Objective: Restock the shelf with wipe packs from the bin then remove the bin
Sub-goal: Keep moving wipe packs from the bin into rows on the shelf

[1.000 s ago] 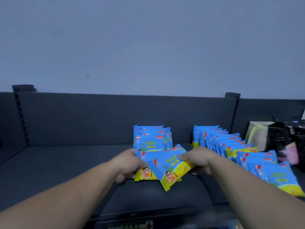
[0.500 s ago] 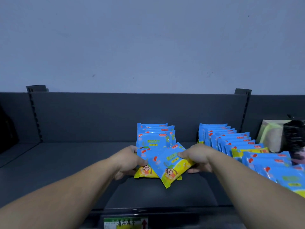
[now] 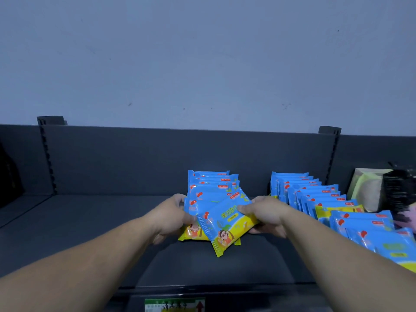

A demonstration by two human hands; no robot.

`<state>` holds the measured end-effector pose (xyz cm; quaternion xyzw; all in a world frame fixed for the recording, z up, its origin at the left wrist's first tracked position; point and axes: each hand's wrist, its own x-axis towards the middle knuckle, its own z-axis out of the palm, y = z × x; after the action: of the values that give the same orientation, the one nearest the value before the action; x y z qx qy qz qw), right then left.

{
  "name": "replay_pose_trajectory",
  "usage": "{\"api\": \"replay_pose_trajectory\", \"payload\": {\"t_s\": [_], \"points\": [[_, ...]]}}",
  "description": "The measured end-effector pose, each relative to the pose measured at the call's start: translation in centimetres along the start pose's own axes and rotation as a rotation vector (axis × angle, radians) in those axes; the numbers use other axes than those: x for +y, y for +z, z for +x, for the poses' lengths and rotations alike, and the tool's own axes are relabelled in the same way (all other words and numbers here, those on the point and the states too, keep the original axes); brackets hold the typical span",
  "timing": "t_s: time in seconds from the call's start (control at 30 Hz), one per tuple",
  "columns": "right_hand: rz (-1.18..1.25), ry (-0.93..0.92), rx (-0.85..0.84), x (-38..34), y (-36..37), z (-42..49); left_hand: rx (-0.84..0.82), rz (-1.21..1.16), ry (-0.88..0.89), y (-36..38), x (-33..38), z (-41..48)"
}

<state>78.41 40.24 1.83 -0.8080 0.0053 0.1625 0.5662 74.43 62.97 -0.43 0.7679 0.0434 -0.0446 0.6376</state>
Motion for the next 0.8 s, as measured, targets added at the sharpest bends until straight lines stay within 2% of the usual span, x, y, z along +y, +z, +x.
{"api": "replay_pose_trajectory", "payload": {"t_s": [0.3, 0.47, 0.63, 0.8], "points": [[0.083, -0.12, 0.011, -0.4, 2.0, 1.0, 0.085, -0.009, 0.106, -1.1, -0.4, 1.1], [0.103, -0.184, 0.088, -0.4, 2.1, 2.8, 0.113, 0.017, 0.175, -1.5, -0.6, 2.5], [-0.023, -0.097, 0.065, -0.2, 1.1, 3.5, 0.069, 0.135, 0.101, -1.7, -1.5, 3.6], [-0.069, -0.121, 0.124, -0.4, 0.6, 3.4, 0.133, 0.202, 0.07, -1.5, -1.7, 4.2]]}}
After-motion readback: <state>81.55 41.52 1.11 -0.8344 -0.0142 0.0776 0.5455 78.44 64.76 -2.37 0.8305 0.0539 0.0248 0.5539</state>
